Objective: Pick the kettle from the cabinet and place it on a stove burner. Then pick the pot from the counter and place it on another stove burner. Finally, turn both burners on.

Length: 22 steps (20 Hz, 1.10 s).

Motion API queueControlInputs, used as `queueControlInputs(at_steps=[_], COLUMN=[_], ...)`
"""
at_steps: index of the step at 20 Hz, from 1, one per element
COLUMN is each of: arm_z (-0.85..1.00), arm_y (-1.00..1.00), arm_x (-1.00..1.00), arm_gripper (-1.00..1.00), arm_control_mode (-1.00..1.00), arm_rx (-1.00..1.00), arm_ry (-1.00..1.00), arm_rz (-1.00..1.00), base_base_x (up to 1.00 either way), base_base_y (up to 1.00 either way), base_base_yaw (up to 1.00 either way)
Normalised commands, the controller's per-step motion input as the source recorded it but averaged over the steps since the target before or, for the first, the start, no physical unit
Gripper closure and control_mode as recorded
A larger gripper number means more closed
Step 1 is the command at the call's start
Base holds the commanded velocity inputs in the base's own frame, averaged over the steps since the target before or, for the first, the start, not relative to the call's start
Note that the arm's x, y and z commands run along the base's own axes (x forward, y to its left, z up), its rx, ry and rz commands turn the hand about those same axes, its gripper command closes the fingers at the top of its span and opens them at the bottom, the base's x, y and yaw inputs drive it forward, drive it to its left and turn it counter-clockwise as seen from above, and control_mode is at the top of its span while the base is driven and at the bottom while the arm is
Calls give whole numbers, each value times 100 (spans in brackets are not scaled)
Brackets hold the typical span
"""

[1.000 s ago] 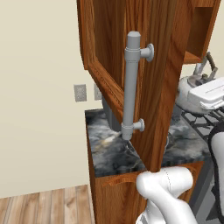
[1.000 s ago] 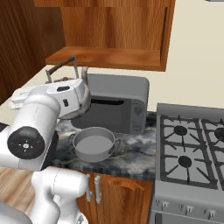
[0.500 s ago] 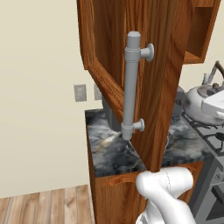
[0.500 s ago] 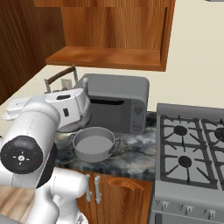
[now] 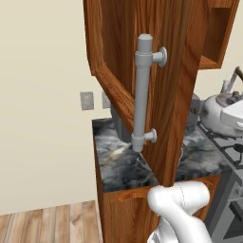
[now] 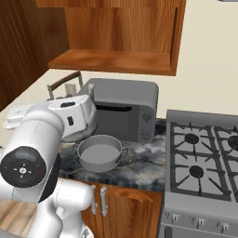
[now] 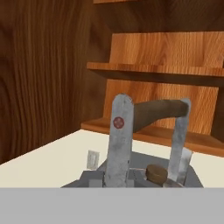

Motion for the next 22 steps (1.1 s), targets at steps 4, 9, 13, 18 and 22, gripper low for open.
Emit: queueControlInputs(at_steps=[4,9,13,18,22], arm_z=[0,0,0,0,0], arm_y=[0,0,0,0,0], arm_x=[0,0,0,0,0], arm_gripper=[100,100,100,100,100], arm_control_mode=[100,100,100,100,100], arm_rx=[0,0,0,0,0], arm_ry=[0,0,0,0,0], arm_rz=[0,0,0,0,0], base_base_x=[-15,-24,-26,-38,-58], base_base_y=[-36,-49,-52,-57,-58], base_base_yaw=[-1,-2,-1,-1,-3])
